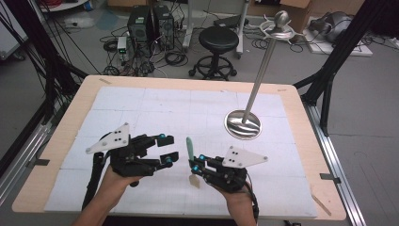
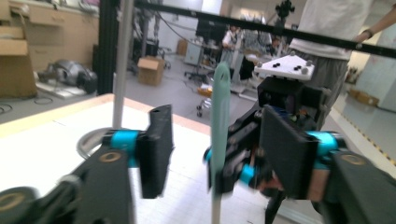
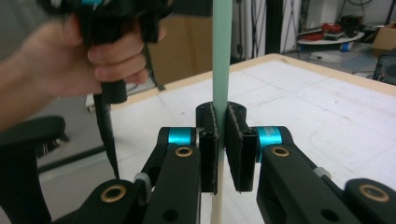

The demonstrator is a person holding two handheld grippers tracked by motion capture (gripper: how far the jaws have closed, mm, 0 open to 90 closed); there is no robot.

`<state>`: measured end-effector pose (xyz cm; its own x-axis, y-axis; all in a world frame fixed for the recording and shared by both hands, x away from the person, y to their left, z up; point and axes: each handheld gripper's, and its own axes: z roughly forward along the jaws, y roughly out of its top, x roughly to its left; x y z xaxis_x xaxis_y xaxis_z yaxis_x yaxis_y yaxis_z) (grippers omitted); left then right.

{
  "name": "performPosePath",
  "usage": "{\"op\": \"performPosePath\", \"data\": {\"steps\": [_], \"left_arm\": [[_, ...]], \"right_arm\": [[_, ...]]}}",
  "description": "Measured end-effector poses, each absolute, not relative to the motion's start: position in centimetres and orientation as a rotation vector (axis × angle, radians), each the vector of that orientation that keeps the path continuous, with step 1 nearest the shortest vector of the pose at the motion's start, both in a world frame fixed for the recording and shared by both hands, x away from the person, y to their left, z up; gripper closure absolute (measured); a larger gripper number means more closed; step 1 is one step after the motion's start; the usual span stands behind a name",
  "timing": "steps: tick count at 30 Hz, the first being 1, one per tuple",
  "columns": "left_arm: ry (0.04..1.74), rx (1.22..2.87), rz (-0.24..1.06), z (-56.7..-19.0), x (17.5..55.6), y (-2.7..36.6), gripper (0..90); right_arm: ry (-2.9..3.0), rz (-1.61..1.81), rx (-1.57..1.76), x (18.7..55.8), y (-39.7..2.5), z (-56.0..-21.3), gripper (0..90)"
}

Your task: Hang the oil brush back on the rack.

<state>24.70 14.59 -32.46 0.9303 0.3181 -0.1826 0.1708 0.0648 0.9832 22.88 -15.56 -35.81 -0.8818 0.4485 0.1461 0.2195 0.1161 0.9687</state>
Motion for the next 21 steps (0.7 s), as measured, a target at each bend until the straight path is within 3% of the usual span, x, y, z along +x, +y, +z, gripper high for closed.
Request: {"op": "performPosePath", "data": {"steps": [4, 10, 21], "left_arm": [[0.421, 1.512, 0.169, -33.9, 24.6, 16.4, 28.7], [0.482, 1.555, 0.215, -35.9, 24.4, 18.3, 18.3], [0.55, 1.576, 0.242, -38.7, 24.2, 21.3, 17.4]], "right_arm": [[2.152, 1.908, 0.719, 23.5, -17.2, -35.1, 84.3], [2.09, 1.929, 0.765, 24.9, -18.9, -33.7, 84.3], [2.031, 1.901, 0.828, 27.7, -20.1, -31.0, 84.3]]}}
